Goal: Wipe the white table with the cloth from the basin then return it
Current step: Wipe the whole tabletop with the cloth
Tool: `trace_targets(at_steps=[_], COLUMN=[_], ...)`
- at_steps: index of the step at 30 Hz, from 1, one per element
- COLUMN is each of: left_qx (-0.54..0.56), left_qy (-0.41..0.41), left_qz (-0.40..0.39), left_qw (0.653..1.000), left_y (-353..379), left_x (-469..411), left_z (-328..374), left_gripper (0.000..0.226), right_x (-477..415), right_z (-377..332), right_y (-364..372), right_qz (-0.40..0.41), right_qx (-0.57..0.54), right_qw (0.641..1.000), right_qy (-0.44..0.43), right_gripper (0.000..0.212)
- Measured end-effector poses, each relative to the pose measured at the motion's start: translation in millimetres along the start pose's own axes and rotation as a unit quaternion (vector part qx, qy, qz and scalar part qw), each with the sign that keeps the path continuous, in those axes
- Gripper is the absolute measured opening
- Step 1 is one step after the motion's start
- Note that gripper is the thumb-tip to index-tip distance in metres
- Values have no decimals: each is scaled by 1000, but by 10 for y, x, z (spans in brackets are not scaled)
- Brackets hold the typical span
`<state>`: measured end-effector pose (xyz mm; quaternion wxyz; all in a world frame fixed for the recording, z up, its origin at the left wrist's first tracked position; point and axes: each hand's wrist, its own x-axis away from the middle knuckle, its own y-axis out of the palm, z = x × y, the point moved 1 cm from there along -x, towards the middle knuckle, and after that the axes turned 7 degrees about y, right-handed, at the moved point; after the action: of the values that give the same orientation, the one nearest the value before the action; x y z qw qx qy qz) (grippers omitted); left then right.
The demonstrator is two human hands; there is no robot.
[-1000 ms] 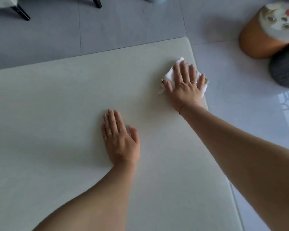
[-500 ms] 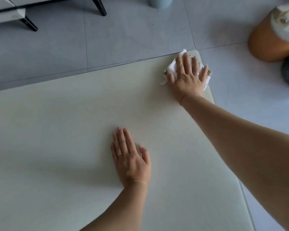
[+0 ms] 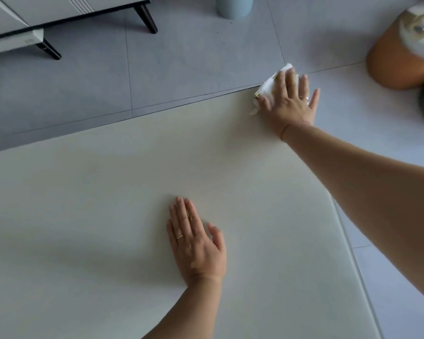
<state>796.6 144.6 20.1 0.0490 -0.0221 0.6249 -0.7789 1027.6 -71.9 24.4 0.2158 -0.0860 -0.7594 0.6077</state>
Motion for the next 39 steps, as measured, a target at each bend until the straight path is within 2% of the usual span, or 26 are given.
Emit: trace_targets(at_steps=[3, 6, 8, 11, 15, 16, 19, 21, 26, 28, 31, 33, 35, 39], left_qx=[-4, -6, -4, 1, 2, 2, 8, 10, 14, 17, 23, 26, 29, 35], left_qy=[5, 1, 0, 1, 3, 2, 2, 3, 1, 0, -4, -4, -2, -5], left_qz=[4, 4, 7, 10, 16, 16, 18, 22, 20, 21, 26, 21, 18, 16], left_qw=[1000, 1000, 1000, 1000, 1000, 1000, 1000, 1000, 1000, 1000, 999, 999, 999, 999], left_y=[-4, -4, -4, -2, 12, 13, 12, 12, 4, 8, 2, 0, 10, 36], left_x=[8, -7, -15, -3, -4, -3, 2, 4, 14, 23, 22, 31, 37, 43], left_z=[-10, 7, 11, -3, -6, -8, -11, -16, 0, -9, -4, -2, -8, -25], left_gripper=[63, 63, 63, 63, 63, 63, 64, 64, 66, 66, 67, 66, 65, 65], right_x=[432, 563, 482, 503, 989, 1175, 1599, 1587, 1718, 2054, 2431, 2435, 2377, 2630], right_z=[-105, 86, 189, 239, 326, 370, 611, 828, 878, 875, 1123, 1302, 1370, 1294], right_y=[140, 145, 112, 141, 185, 212, 237, 186, 241, 301, 322, 292, 265, 336], right_qz=[11, 0, 2, -2, 5, 6, -11, -16, -8, -6, -32, -34, -29, -14], right_qx=[14, 40, 34, 7, -21, -13, 19, 20, -6, 0, 17, 30, 29, -4], right_qw=[995, 982, 985, 996, 1000, 1000, 990, 986, 999, 999, 989, 985, 988, 999], right_qy=[-95, -185, -168, -83, -5, -19, -142, -168, -40, -53, -144, -167, -149, -38], right_gripper=[66, 62, 61, 62, 62, 63, 62, 62, 63, 64, 66, 67, 67, 66])
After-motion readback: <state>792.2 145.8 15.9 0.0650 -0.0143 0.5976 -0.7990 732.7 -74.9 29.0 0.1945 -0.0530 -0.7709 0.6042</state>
